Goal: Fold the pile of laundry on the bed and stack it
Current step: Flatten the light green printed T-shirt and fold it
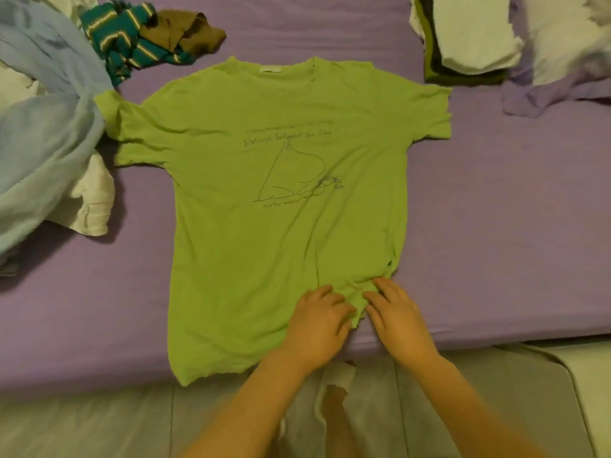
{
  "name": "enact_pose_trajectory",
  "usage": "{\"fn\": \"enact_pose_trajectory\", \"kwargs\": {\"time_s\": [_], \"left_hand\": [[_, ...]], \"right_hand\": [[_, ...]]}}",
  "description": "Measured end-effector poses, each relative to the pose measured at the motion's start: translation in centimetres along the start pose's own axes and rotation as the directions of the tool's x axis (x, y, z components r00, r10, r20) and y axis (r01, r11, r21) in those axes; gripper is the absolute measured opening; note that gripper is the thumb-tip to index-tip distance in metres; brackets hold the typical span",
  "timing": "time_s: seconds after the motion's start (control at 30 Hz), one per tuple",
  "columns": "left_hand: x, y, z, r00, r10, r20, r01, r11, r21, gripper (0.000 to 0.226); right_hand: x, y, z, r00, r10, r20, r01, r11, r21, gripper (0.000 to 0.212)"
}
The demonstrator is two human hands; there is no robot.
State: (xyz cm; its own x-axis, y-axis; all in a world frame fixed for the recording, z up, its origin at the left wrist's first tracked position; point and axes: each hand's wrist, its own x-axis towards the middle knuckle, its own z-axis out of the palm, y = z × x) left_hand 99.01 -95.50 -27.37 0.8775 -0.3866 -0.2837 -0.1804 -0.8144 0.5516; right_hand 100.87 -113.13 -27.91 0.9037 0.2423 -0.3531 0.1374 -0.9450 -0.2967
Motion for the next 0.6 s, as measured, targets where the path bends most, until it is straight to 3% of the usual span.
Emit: {"fn": "enact_pose_trajectory", "kwargs": {"time_s": [0.13, 0.23, 0.27, 0.33, 0.4, 0.43, 0.5, 0.57, 0.6], "left_hand": [[1.7, 2.1, 1.2, 0.980, -0.130, 0.150, 0.097, 0.974, 0.206, 0.055], [2.9, 3.2, 0.8, 0.992, -0.114, 0.058, 0.083, 0.919, 0.385, 0.038], [3.4, 2.8, 0.7, 0.994, -0.103, -0.018, 0.103, 0.932, 0.347, 0.029], [4.0, 1.5, 0.3, 0.970, -0.213, -0.113, 0.216, 0.976, 0.017, 0.009], [4.9, 0.4, -1.6, 0.897, -0.414, -0.154, 0.330, 0.860, -0.389, 0.011], [5.4, -0.3, -2.6, 0.846, -0.496, -0.194, 0.349, 0.792, -0.502, 0.016], [6.3, -1.5, -4.1, 0.772, -0.601, -0.207, 0.402, 0.714, -0.573, 0.016], [7.1, -2.3, -4.7, 0.758, -0.633, -0.156, 0.504, 0.721, -0.476, 0.003], [7.3, -2.5, -4.5, 0.762, -0.630, -0.149, 0.536, 0.744, -0.400, 0.008]], "right_hand": [[2.4, 1.6, -0.8, 0.982, 0.167, -0.088, -0.152, 0.975, 0.160, 0.037], [4.2, 2.6, -0.4, 0.981, 0.187, -0.053, -0.177, 0.972, 0.156, 0.043], [4.7, 3.0, -0.4, 0.985, 0.170, -0.042, -0.160, 0.971, 0.176, 0.041], [5.1, 4.1, -1.0, 0.989, 0.148, -0.028, -0.133, 0.946, 0.295, 0.033], [4.9, 5.3, -1.9, 0.982, 0.165, -0.088, -0.116, 0.907, 0.405, 0.027], [4.8, 6.0, -2.4, 0.973, 0.198, -0.121, -0.129, 0.894, 0.429, 0.027], [4.5, 7.0, -3.2, 0.966, 0.229, -0.118, -0.157, 0.888, 0.432, 0.026], [4.3, 7.6, -3.0, 0.973, 0.216, -0.080, -0.172, 0.914, 0.367, 0.027], [4.2, 7.5, -3.1, 0.975, 0.200, -0.093, -0.164, 0.939, 0.304, 0.028]]}}
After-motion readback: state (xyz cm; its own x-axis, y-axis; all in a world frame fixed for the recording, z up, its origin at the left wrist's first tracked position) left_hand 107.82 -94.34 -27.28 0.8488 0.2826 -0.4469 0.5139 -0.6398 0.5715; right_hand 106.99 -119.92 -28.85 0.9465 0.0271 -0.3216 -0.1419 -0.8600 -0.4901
